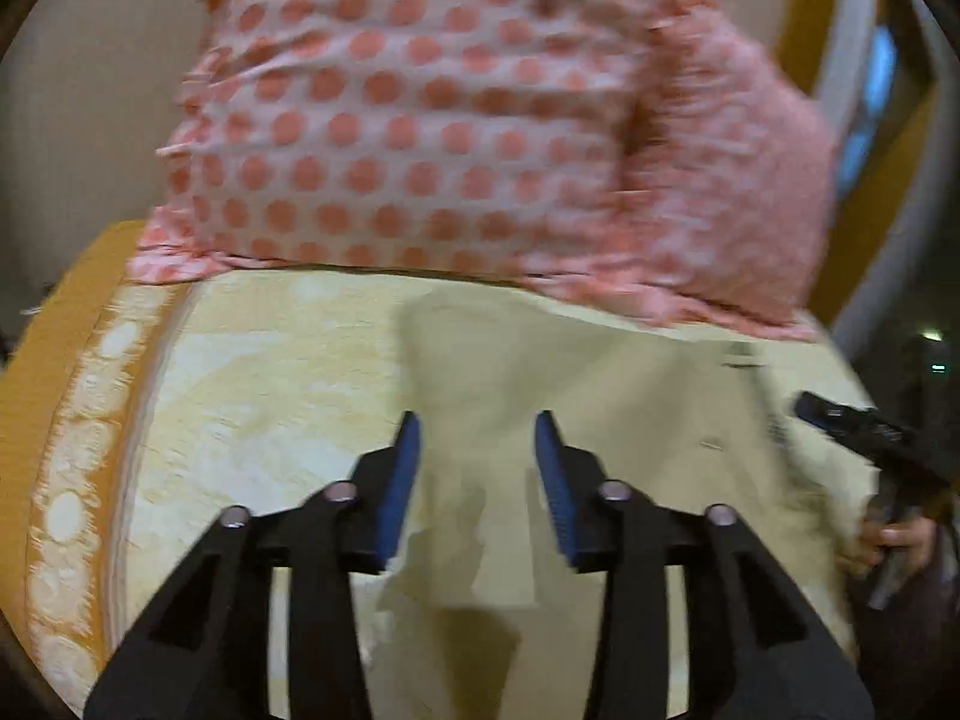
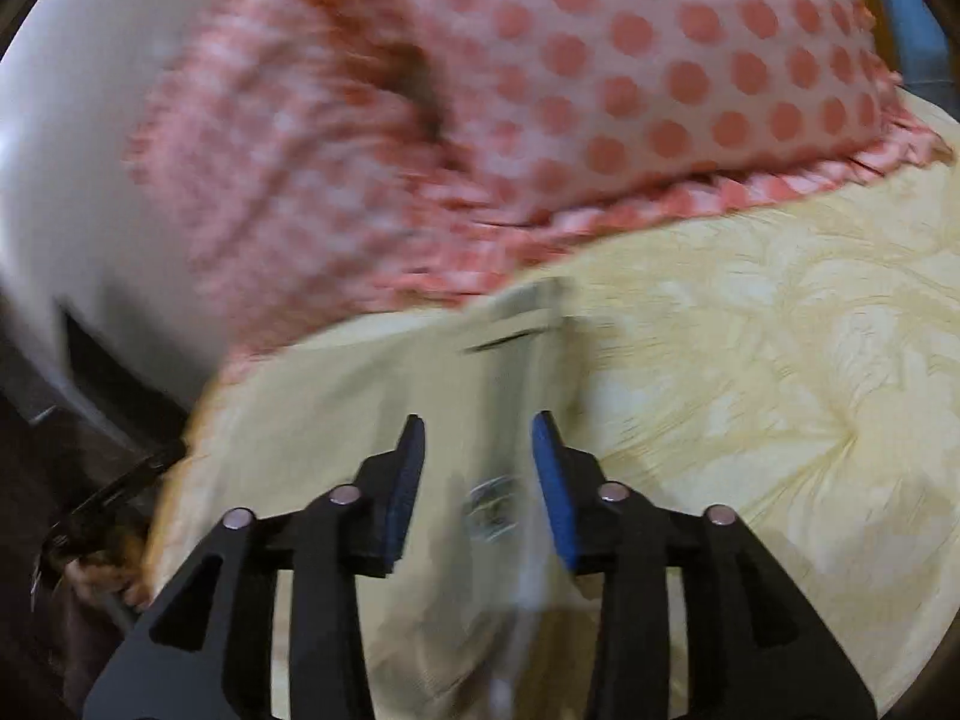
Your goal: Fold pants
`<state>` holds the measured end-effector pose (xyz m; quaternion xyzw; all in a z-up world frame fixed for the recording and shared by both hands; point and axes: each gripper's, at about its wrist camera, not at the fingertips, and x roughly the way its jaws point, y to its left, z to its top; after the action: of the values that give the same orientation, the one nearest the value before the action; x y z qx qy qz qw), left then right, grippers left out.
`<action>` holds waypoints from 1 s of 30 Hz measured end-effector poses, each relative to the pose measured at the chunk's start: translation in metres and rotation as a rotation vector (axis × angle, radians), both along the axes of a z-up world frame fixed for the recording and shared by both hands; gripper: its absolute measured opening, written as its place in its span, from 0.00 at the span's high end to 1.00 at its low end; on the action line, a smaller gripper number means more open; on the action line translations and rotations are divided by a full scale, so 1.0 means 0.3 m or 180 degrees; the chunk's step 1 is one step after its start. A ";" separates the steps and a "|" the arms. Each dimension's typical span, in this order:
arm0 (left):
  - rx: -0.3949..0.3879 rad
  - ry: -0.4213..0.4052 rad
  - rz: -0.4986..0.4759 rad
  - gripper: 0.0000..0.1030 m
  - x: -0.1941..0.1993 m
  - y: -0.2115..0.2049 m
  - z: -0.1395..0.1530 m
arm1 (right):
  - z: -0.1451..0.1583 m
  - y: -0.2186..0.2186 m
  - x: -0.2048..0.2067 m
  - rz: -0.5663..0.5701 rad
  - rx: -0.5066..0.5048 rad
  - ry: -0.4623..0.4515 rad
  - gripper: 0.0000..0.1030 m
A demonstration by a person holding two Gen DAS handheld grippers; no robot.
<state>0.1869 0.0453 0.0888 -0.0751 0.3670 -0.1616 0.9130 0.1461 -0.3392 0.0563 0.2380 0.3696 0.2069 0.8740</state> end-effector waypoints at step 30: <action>0.0850 -0.0199 0.0446 0.02 -0.602 -0.130 -0.271 | -0.139 0.468 -0.536 -0.0697 -0.1788 -0.0246 0.01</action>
<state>0.0064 0.0064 0.0076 0.0266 0.3504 -0.0495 0.9349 -0.0148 -0.1989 0.0147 0.0174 0.3509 0.0100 0.9362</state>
